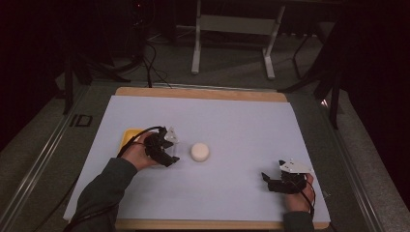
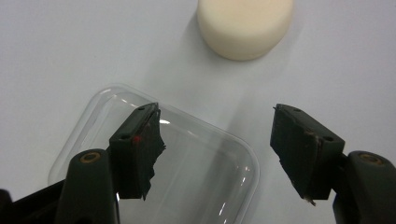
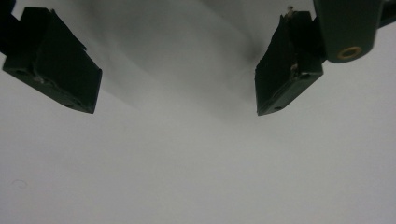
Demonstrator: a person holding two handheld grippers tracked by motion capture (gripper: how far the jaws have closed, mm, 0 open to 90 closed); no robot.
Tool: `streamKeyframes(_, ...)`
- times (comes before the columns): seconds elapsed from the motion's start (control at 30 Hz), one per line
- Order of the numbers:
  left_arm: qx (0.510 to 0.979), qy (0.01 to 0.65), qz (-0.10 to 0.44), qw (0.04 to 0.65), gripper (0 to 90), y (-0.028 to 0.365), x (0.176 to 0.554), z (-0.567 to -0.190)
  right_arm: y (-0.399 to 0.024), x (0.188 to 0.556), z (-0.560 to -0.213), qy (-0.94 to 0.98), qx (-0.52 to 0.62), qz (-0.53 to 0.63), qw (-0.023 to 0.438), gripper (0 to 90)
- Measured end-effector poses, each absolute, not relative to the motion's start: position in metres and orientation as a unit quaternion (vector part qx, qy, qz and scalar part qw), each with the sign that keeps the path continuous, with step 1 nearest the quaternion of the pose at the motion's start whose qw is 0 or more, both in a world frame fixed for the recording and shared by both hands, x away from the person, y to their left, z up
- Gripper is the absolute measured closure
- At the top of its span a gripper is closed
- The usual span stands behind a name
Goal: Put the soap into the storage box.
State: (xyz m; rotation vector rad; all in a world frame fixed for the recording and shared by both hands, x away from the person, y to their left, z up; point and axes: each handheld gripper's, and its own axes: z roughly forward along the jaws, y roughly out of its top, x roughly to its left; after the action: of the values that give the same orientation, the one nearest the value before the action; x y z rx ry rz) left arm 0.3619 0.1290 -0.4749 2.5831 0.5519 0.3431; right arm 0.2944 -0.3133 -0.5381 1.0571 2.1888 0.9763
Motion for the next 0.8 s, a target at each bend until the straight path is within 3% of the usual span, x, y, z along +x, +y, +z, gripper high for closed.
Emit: streamKeyframes(0.8,0.952,0.183,0.103,0.224,30.3,0.109,0.371,-0.477,-0.313,0.294,-0.538,0.807,0.389,0.360,0.258,14.7)
